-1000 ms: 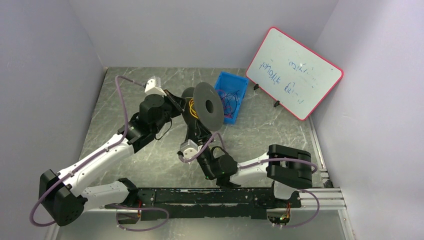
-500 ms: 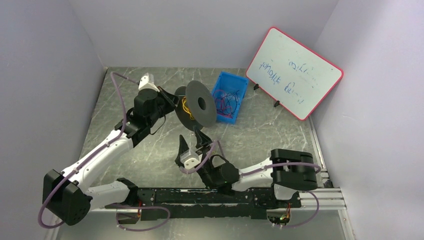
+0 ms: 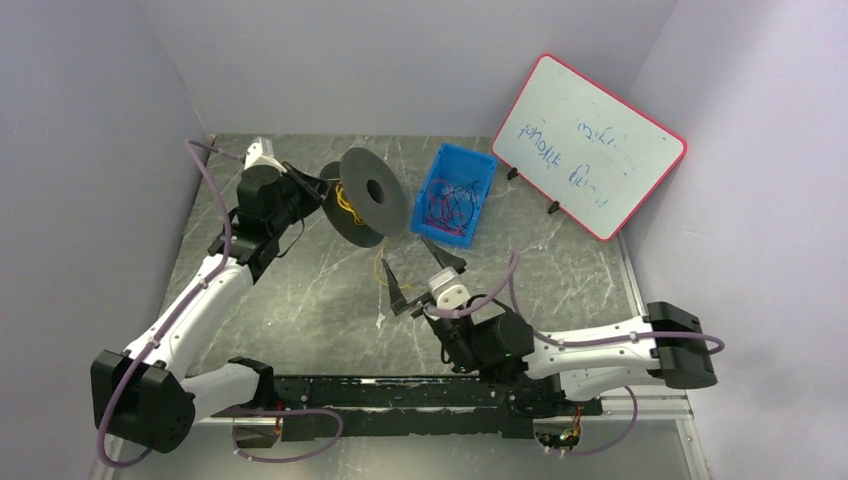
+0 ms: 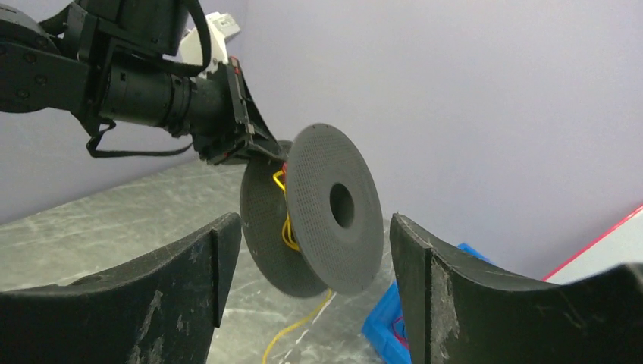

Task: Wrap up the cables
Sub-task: Place the cable reel at the center of the board.

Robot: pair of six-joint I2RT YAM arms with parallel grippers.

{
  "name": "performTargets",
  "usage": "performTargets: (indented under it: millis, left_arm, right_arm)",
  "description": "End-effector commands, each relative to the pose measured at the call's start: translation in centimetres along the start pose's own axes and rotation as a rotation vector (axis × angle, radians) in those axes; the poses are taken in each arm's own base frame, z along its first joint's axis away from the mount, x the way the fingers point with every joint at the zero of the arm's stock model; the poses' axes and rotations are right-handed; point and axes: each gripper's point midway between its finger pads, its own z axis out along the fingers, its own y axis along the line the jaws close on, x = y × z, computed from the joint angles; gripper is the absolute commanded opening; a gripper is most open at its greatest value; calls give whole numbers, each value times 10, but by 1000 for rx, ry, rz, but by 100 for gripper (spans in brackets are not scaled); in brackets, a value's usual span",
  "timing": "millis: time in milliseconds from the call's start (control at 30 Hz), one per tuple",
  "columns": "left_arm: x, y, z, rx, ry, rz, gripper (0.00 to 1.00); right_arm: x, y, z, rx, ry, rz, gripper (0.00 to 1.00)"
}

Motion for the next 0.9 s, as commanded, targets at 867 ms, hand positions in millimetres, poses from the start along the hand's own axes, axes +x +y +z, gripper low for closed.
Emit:
performTargets:
  millis: [867]
  left_arm:
    - [-2,12,41,464,281,-95,7]
  right_arm:
    - [124,-57,-84,25,620,293,78]
